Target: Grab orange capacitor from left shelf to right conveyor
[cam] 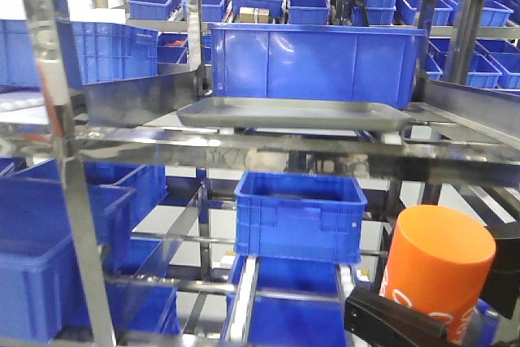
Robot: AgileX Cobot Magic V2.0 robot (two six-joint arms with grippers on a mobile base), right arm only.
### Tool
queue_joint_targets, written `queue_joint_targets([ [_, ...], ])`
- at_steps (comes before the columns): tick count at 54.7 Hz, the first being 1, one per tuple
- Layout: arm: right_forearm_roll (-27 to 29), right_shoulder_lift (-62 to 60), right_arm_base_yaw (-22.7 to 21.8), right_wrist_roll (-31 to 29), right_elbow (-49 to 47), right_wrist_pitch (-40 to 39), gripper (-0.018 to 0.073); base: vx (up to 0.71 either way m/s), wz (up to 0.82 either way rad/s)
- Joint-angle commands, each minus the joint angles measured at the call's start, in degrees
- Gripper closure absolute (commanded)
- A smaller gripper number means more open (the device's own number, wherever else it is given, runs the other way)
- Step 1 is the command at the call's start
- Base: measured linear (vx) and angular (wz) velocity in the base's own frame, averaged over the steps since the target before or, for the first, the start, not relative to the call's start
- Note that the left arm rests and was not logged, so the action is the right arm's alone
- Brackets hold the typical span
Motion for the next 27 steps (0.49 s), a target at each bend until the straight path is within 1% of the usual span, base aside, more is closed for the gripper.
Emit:
queue_joint_targets([
  [1, 2.20, -0.49, -0.19, -0.38, -1.69, -1.98, 0.0570, -0.22, 0.01],
  [27, 2.20, -0.49, -0.19, -0.38, -1.69, -1.91, 0.0570, -0.21, 0.04],
])
